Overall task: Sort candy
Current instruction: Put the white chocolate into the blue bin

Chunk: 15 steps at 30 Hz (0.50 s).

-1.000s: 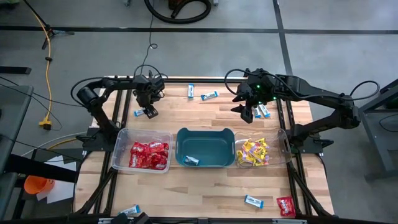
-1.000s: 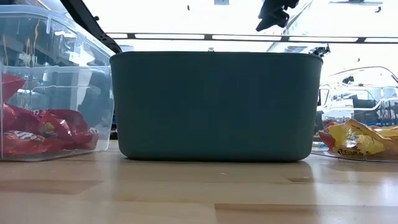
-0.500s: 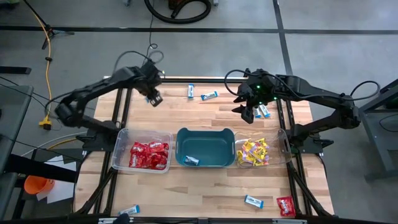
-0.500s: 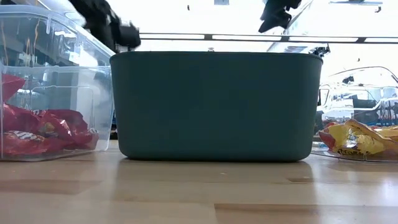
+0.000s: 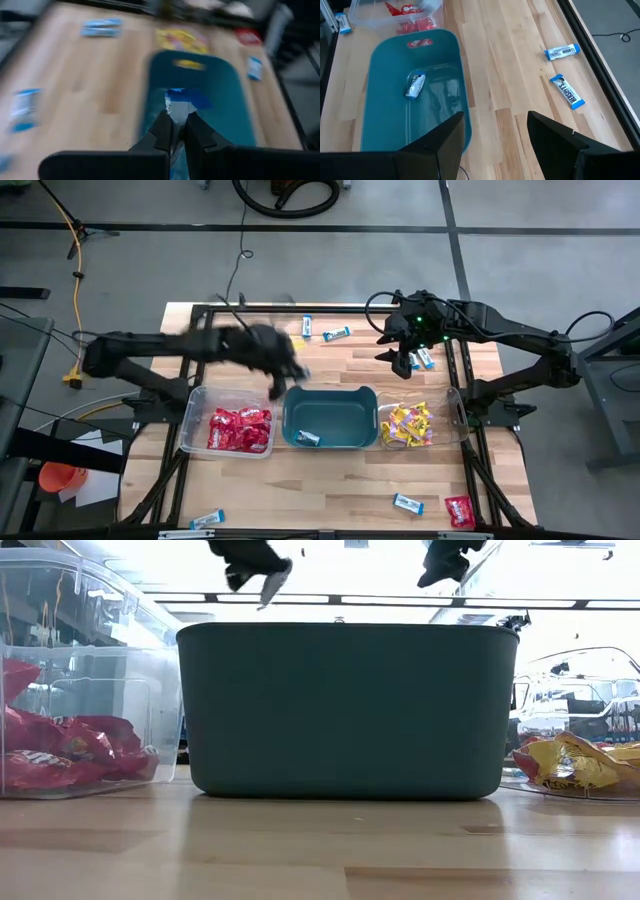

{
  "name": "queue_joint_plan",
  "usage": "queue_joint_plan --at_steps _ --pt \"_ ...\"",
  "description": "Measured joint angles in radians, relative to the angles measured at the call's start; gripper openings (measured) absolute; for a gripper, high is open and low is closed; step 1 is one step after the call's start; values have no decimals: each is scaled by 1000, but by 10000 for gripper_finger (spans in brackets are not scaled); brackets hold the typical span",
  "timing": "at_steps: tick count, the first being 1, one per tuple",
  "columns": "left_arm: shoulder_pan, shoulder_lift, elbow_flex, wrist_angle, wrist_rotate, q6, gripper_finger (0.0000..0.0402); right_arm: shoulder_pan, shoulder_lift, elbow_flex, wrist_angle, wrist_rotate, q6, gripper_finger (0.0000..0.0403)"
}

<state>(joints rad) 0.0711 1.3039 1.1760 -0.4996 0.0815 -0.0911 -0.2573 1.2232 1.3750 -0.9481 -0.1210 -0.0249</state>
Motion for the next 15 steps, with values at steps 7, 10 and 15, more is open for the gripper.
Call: queue_joint_plan --at_steps 7,10,15 --pt "-179 239 -1 148 -1 122 30 0 0 0 -18 0 -17 211" --pt "-195 302 8 162 12 127 57 0 0 0 -50 -10 -17 211" --pt "-195 338 68 132 17 122 109 0 0 0 -110 -12 -18 211"
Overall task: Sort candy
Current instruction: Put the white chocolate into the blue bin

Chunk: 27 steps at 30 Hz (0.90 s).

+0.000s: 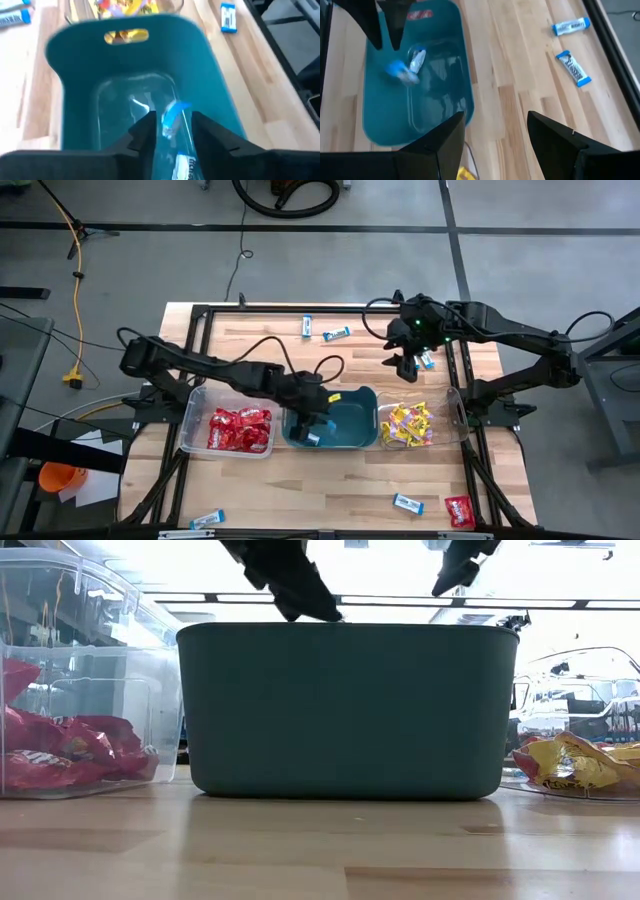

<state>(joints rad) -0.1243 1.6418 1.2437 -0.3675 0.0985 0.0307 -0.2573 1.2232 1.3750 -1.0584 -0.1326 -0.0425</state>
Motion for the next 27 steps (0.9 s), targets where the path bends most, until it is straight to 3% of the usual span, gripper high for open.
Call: queue_joint_plan --at_steps 4,9,14,18,21,27 --pt "20 -4 56 -91 1 5 150 0 0 0 -30 -1 9 211" --pt "80 -13 186 -327 -32 7 185 -3 -1 -10 -99 43 184 211" --pt "190 -61 200 -387 -78 -28 190 -56 -1 -166 -158 130 303 211" --pt "278 -116 145 -328 -81 -131 190 -135 -2 -371 -73 129 354 211" --pt "313 -177 51 -166 -83 -213 190 -230 7 -486 66 129 399 211" --pt "321 -312 -182 199 -93 -361 190 -377 127 -561 193 175 448 211"
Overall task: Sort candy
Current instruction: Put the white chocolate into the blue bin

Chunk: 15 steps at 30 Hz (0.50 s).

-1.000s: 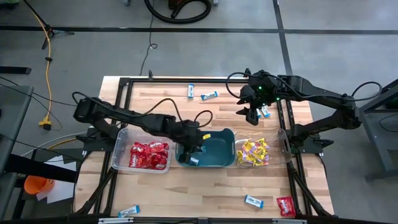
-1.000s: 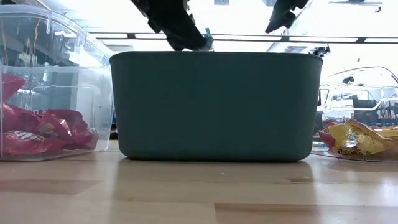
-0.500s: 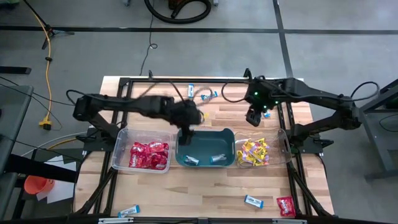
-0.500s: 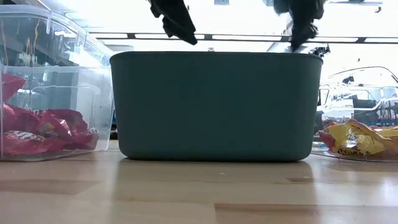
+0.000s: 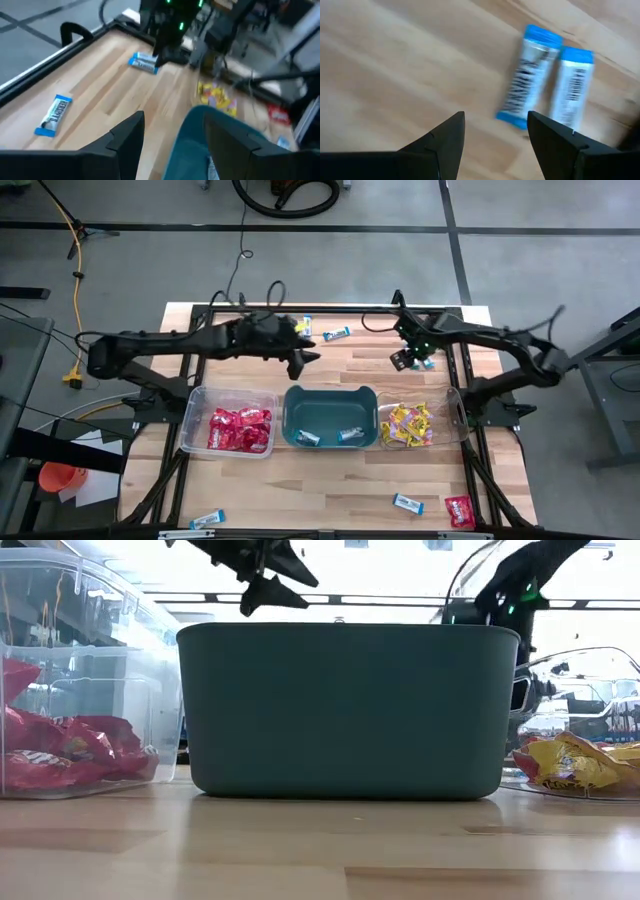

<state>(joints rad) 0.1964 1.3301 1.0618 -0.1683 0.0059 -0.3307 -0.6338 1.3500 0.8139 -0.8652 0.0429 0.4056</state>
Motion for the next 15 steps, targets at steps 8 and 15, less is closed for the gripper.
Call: queue_joint_plan --at_steps 8,15 --pt "-13 -92 -114 63 -78 -111 191 -53 173 4 108 99 -10 211" --pt "-29 -98 -114 62 -136 -95 191 -53 283 9 126 160 7 211"
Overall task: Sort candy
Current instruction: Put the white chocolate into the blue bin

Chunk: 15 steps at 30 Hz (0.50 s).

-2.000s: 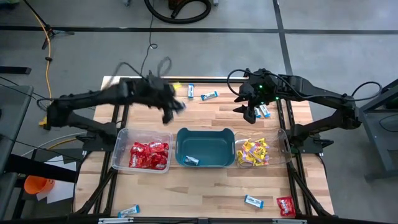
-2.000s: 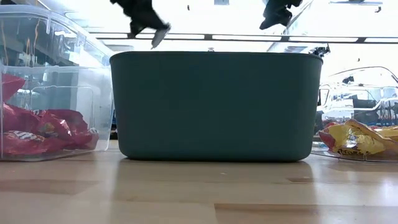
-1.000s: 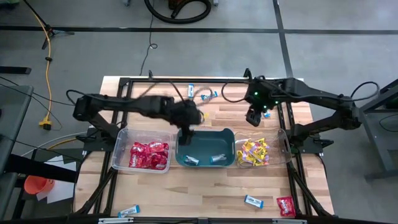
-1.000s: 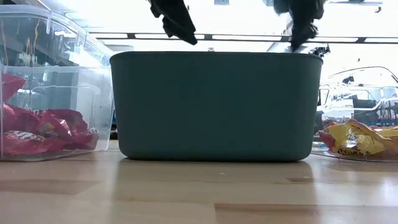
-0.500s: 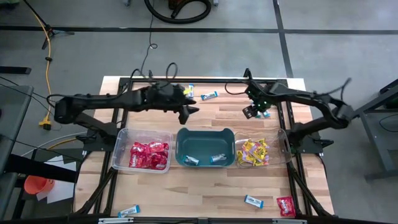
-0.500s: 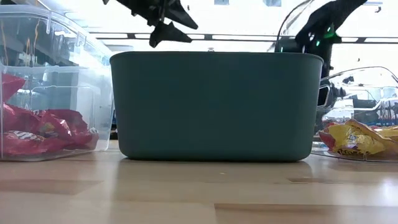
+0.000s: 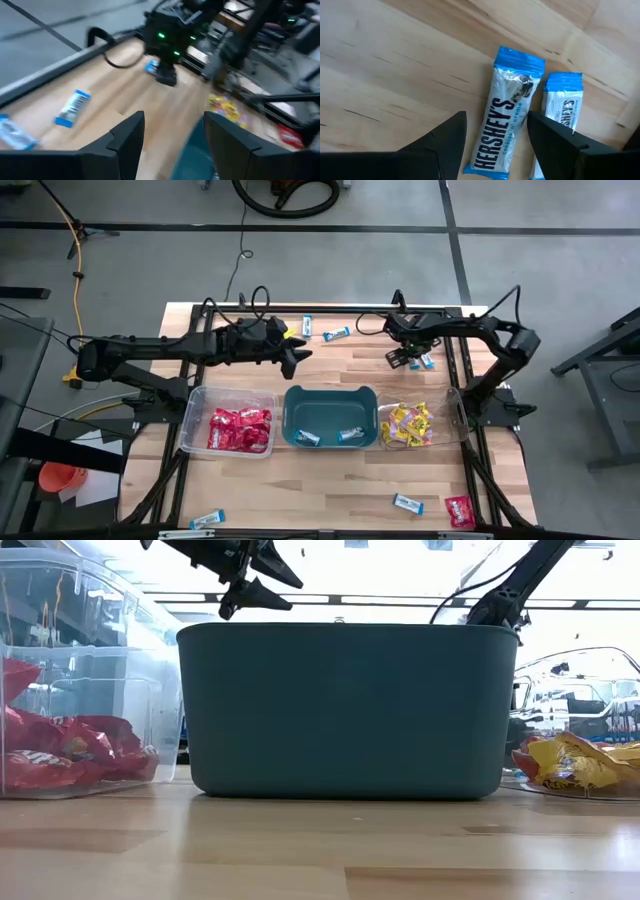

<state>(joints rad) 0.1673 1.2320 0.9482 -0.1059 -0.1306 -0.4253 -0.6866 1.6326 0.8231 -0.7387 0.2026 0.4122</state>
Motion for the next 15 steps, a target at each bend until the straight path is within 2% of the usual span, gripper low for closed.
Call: queue_joint_plan --at_steps 4,7,9,13,15 --pt "0 0 0 1 -115 7 191 14 10 -1 8 -5 6 210" --pt "1 -2 0 15 -141 9 191 31 5 -2 13 -19 -27 191" --pt "1 -3 0 31 -142 20 191 48 -4 -3 20 -27 -58 155" --pt "0 -9 0 59 -149 61 191 83 -44 -6 26 -76 -93 32" --pt "0 -15 -1 54 -174 67 191 96 -79 -8 32 -107 -101 19"
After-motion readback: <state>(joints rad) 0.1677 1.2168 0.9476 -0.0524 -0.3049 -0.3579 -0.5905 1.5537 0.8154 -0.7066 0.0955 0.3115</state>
